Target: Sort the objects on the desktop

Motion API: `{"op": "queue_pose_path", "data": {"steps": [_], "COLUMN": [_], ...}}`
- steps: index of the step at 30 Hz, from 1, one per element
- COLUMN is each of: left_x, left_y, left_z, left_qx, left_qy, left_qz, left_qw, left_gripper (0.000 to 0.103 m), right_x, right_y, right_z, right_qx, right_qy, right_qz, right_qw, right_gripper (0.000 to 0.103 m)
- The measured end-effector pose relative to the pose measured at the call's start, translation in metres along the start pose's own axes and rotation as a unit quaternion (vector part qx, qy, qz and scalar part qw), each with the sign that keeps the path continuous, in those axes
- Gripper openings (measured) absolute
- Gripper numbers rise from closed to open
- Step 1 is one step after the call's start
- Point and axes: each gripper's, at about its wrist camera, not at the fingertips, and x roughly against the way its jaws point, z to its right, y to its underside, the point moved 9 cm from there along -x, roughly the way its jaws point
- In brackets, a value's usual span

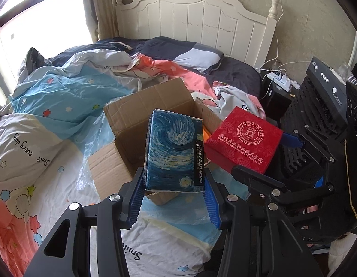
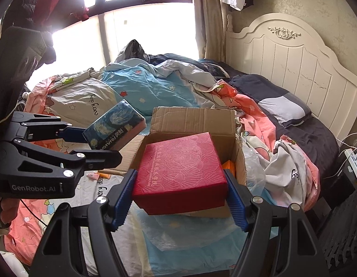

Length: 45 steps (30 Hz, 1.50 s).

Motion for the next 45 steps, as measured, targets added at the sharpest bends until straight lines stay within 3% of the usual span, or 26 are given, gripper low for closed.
{"op": "queue_pose_path", "data": {"steps": [16,28,45], "left_x": [-0.055,-0.082,-0.128], "left_y": [-0.023,-0.035,-0.012], "left_z": [0.018,-0.005,-0.020], "left_qx": [-0.017,-0.002,0.002], "left_qy": [0.007,-0.010,-0.005], "left_qz": [-0.016,-0.025,-0.056], "left_qw": [0.9997,0.9996,0.9984], "left_gripper": [0.048,0.048,0.048], "right_x": [-0.033,-0.060,-0.099], "right_y": [0.003,0.004,0.009], "right_z": [0.044,0.062,0.073], "right_qx": [-0.013,-0.024,-0.015], "right_qy": [0.012,0.009,0.001], "right_qz": [-0.019,-0.025,-0.045], "right_qw": [1.000,0.999,0.999], "right_gripper": [0.069,0.069,0.069]}}
